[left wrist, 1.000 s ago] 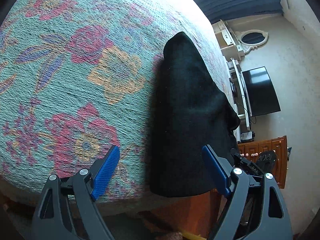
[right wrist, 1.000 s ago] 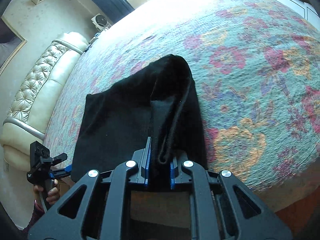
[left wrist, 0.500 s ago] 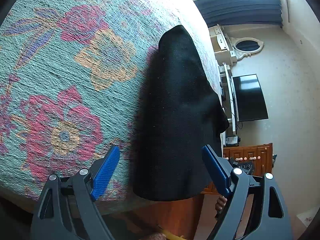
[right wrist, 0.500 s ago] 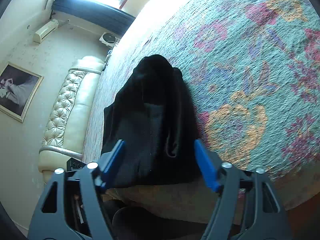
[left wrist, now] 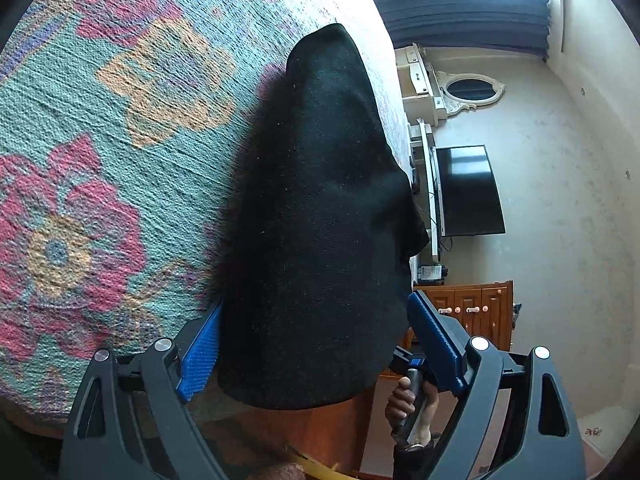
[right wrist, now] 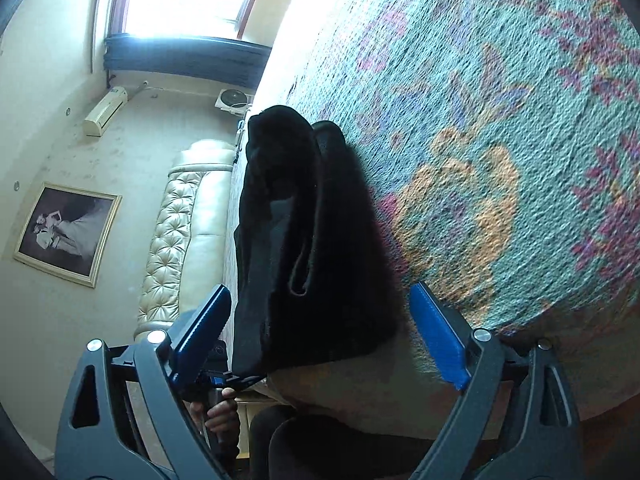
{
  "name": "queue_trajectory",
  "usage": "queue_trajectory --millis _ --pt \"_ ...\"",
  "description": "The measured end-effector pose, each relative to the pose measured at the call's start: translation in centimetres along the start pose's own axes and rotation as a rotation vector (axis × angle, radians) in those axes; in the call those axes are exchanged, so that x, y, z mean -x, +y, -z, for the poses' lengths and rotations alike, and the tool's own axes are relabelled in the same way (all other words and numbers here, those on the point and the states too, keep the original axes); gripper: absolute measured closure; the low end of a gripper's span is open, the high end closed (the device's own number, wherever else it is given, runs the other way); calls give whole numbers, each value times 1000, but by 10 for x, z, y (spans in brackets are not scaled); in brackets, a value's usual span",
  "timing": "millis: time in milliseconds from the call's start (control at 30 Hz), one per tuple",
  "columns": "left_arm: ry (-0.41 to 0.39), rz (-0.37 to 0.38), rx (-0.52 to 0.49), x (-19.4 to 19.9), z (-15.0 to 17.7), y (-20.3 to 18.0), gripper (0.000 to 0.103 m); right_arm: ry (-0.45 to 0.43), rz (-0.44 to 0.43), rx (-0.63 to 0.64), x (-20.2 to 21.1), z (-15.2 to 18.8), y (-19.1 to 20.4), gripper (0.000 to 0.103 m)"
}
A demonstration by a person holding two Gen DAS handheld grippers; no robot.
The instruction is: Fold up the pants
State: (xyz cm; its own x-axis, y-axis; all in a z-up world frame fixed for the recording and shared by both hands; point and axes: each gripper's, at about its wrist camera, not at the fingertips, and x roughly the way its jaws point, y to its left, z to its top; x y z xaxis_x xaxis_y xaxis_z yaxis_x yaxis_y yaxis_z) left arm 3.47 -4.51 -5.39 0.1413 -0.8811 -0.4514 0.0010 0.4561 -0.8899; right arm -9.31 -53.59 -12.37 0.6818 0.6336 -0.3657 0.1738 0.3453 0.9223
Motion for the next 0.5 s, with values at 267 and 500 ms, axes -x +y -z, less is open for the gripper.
queue_trajectory --millis 267,500 --pt "6 -133 -18 -6 2 4 48 40 91 104 -26 7 29 38" --pt "9 -182 -9 -6 0 -1 65 19 131 133 -37 18 33 58"
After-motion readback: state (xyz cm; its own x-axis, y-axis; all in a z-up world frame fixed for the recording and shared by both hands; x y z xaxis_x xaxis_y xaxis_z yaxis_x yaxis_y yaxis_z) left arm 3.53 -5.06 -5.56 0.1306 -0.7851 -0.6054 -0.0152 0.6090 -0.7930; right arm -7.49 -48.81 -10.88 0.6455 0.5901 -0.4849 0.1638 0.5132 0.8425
